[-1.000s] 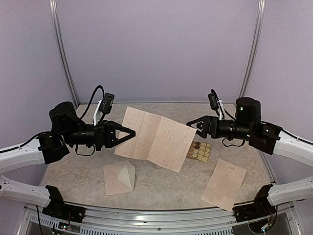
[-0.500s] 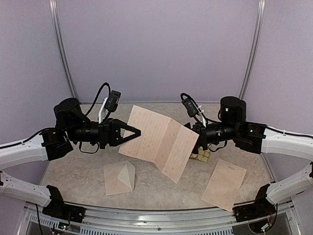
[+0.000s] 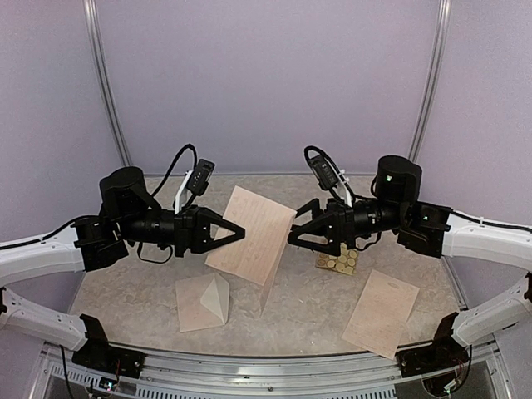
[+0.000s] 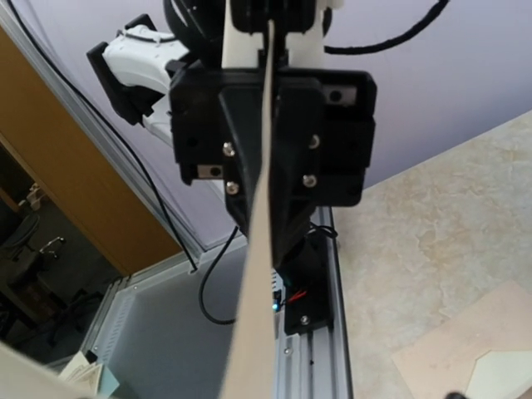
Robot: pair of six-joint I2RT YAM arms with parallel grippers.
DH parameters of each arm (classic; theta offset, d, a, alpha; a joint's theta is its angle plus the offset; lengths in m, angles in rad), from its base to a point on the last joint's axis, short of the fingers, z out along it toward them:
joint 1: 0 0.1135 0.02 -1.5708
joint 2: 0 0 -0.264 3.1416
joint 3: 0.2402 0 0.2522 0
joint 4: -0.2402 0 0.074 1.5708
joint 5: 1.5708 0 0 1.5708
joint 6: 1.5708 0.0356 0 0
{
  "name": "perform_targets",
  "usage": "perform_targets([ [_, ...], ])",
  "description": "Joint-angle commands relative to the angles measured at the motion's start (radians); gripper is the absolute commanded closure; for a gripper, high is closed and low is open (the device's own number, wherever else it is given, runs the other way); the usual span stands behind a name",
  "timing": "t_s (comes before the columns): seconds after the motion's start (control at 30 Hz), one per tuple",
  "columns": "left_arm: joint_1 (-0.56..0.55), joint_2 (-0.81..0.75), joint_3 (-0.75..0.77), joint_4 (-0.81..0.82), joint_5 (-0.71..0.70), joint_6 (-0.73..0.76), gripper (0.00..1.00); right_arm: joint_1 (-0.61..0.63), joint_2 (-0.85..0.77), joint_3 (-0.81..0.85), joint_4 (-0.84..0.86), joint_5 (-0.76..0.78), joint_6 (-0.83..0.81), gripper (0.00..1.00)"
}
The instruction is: Place the letter into the envelope and seal it
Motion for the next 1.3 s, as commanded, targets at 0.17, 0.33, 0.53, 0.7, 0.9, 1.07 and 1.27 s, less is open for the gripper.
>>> perform_targets([
  [0.17,-0.019,0.025,0.035,-0.016,0.023,0.027,1.0,0.029,0.047,0.081,0.043,-0.02,-0.017,0.51],
  [0.33,-0.02,0.02,0.03,-0.006,0.004,0.021,1.0,0.035,0.055,0.081,0.043,0.005,-0.02,1.0],
  [0.53,-0.02,0.003,-0.014,0.089,-0.009,-0.04,0.32,0.034,-0.007,0.028,0.077,0.271,0.008,1.0],
  [0.7,-0.022,-0.015,-0.057,0.157,-0.035,-0.082,0.07,0.033,-0.053,-0.041,0.167,0.471,0.079,1.0],
  [0.9,-0.022,-0.053,-0.117,0.242,-0.098,-0.118,0.01,0.033,-0.055,-0.074,0.298,0.451,0.127,1.0],
  [1.07,-0.023,-0.053,-0.141,0.299,-0.153,-0.144,0.09,0.035,-0.036,-0.09,0.42,0.376,0.176,1.0],
  [1.27,-0.034,-0.023,-0.152,0.411,-0.225,-0.177,0.43,0.035,-0.017,-0.116,0.556,0.33,0.238,1.0],
])
